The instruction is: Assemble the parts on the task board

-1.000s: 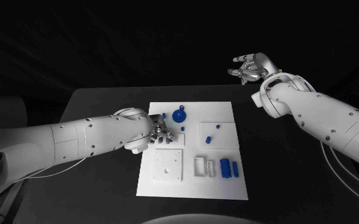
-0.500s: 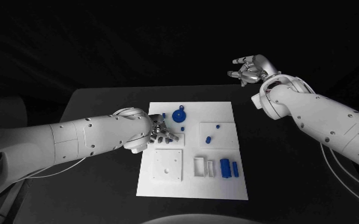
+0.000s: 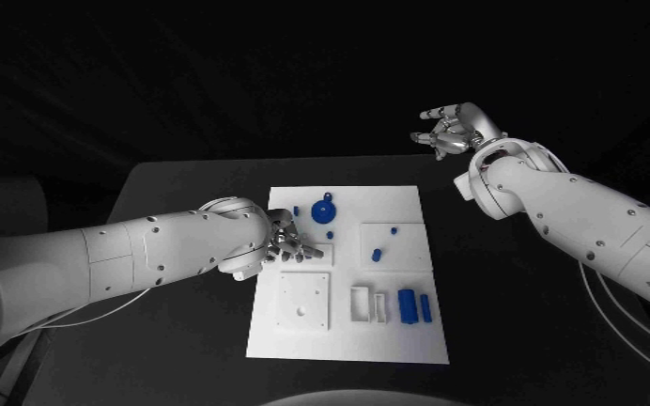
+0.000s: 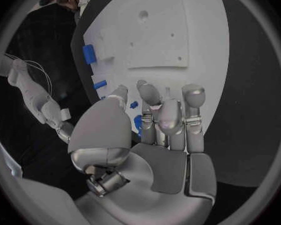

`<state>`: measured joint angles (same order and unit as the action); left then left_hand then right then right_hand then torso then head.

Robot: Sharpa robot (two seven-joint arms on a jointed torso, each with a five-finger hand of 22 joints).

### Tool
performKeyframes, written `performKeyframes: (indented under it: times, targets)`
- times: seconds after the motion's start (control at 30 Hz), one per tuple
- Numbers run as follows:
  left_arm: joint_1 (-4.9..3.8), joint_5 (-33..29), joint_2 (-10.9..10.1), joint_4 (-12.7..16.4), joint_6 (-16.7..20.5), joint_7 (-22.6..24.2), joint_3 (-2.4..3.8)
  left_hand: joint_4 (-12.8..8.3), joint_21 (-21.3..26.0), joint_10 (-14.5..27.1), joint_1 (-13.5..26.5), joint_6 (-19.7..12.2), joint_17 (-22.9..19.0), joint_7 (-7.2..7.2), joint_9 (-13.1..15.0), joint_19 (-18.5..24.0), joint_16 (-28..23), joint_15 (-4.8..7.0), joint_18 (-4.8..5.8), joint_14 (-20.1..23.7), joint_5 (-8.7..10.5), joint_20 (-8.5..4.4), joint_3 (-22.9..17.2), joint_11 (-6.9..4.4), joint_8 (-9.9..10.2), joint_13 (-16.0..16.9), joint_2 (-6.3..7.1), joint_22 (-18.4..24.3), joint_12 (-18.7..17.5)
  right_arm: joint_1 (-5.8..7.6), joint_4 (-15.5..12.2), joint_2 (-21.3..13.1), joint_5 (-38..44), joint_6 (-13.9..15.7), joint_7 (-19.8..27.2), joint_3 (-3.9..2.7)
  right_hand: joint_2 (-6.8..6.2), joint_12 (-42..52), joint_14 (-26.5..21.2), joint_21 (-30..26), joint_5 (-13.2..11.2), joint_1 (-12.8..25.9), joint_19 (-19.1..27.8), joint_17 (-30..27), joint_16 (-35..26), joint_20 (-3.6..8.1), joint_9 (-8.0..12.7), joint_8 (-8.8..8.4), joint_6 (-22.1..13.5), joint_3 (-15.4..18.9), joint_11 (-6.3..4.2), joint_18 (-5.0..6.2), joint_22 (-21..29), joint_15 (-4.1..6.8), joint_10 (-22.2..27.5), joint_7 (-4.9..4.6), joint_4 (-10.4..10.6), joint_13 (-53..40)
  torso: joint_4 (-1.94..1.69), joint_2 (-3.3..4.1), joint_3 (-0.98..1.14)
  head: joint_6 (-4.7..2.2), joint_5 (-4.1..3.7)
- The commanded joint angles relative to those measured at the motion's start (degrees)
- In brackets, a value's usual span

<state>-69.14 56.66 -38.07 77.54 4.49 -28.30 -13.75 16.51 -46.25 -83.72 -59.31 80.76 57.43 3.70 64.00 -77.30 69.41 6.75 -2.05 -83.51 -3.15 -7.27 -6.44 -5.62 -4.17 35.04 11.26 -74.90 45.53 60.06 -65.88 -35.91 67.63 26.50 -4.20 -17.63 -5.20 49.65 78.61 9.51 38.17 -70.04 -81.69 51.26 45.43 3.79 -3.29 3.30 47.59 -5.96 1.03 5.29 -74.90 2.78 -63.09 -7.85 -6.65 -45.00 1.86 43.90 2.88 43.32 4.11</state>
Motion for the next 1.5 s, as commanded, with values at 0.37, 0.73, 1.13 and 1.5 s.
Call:
performKeyframes:
  times: [0.37,0.73,1.13,1.5]
  targets:
    - [-3.68,-2.35,-2.32,1.79,-4.62,2.44,0.74,-0.19,1.82,-2.68,-0.55,-1.70,-0.74,-0.40,-1.17,0.31,-1.01,0.22,0.90,0.42,0.39,-0.74,-0.58,-0.05,0.36,-0.32,-0.98,-3.03,-0.57,-0.10,0.45,-0.06,-0.13,-0.50,0.04,-0.03,0.21,-0.05,-0.37,0.07,0.26,0.09,0.14,-0.09,0.03,0.18,-0.05,-0.05,-0.26,-0.02,-0.05,0.52,-0.98,0.17,0.38,-0.01,-0.33,0.14,-0.06,-0.01,0.02,-0.53,-0.02]
    - [-8.60,-3.21,-0.87,-3.90,-8.20,3.34,1.63,-12.52,6.24,-2.34,1.25,-10.46,-2.41,-3.43,-19.73,0.55,-3.17,-0.49,-0.08,0.95,-0.71,0.08,1.71,1.30,0.26,1.66,-10.18,-2.35,-2.94,-0.10,0.83,0.20,-0.32,-0.59,0.12,-0.03,0.10,-0.10,-0.38,0.06,0.92,0.22,0.13,-0.09,0.05,0.20,-0.04,-0.06,-0.29,-0.78,-0.05,0.50,-1.03,0.21,0.36,-0.02,-0.50,0.25,0.12,0.14,-0.05,-1.44,0.18]
    - [-10.37,-3.79,5.85,-17.32,-16.61,3.43,1.89,-13.39,9.11,-1.72,1.56,-14.77,-3.53,-5.42,-36.71,1.17,-4.37,-1.23,-0.76,1.74,-0.89,0.76,2.68,2.54,0.30,2.67,-10.76,-2.10,-3.66,-0.10,1.20,0.69,-0.33,-0.80,0.15,-0.03,0.10,-0.08,-0.37,0.05,0.96,0.32,0.14,-0.09,0.05,0.20,-0.04,-0.06,-0.32,-0.78,-0.06,0.50,-1.02,0.20,0.38,-0.02,-0.46,0.23,0.91,0.60,-0.13,-2.26,1.16]
    - [-10.36,-3.14,10.74,-26.72,-20.00,5.42,1.75,-15.33,10.57,-0.64,1.43,-15.68,-3.99,-5.71,-37.75,1.92,-4.94,-1.25,-0.82,2.43,-9.67,0.76,3.10,2.67,0.34,3.09,-11.41,-1.83,-3.49,-0.10,1.20,0.98,-0.39,-0.84,0.21,-0.03,0.16,-0.04,-0.37,0.04,1.04,0.57,0.15,-0.10,0.05,0.19,-0.03,-0.07,-0.50,-0.82,-0.05,0.50,-1.00,0.18,0.42,-0.04,-0.20,0.22,1.36,1.00,-0.23,-3.14,1.65]
